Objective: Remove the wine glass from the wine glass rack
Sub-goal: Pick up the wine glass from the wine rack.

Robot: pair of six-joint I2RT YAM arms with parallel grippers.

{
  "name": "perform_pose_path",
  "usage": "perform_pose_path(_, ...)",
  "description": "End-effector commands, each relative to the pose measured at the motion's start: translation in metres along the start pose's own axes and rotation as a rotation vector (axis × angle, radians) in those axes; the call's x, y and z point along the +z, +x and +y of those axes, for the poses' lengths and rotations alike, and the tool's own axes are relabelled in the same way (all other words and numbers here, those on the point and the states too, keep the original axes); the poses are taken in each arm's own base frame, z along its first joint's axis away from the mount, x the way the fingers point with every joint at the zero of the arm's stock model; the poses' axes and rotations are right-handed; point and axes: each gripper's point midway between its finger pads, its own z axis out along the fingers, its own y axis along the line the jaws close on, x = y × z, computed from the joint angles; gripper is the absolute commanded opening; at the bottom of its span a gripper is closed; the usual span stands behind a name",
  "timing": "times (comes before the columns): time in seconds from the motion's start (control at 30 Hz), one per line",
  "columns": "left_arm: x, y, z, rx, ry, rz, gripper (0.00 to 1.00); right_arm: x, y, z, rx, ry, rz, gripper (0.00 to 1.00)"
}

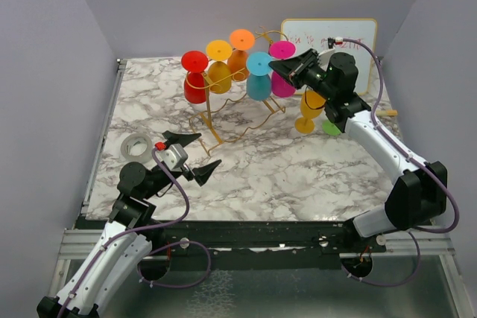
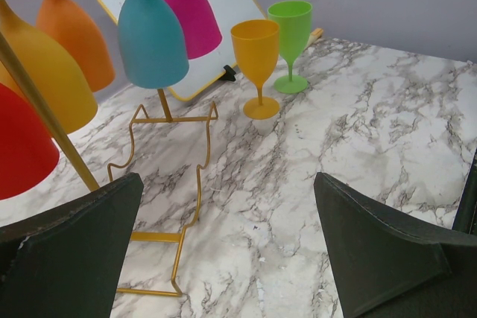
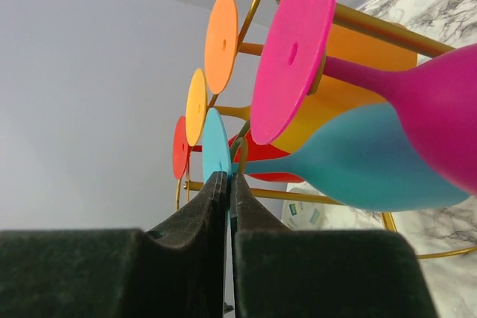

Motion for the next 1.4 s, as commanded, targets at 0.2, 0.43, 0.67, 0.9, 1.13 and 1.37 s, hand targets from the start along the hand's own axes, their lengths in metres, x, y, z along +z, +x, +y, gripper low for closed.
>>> perform_pose_path(0.2, -0.001, 0.004, 0.0, -0.006, 0.002, 0.008, 0.99, -0.015, -0.001, 0.022, 0.008, -0.062, -0.02, 0.0)
perform_pose_path(0.43, -0.002, 0.003, 0.003, -0.005, -0.019, 0.009, 0.99, -0.017, 0.002, 0.022, 0.032, -0.071, -0.009, 0.01)
perform_pose_path(0.67, -0.002, 0.002, 0.0, 0.003, -0.004, 0.005, 0.99, -0.02, 0.004, 0.025, 0.055, -0.089, -0.002, 0.0)
perform_pose_path(0.9, -0.003, 0.003, 0.006, -0.005, -0.038, 0.007, 0.99, -0.024, 0.006, 0.028, 0.073, -0.102, -0.001, 0.01)
perform_pose_path(1.13, -0.002, 0.004, 0.005, -0.015, -0.033, 0.012, 0.99, -0.03, 0.009, 0.025, 0.099, -0.112, -0.008, 0.0)
perform_pose_path(1.37, 0.0, 0.007, 0.007, -0.028, -0.041, 0.028, 0.99, -0.032, 0.01, 0.025, 0.099, -0.114, -0.005, 0.0)
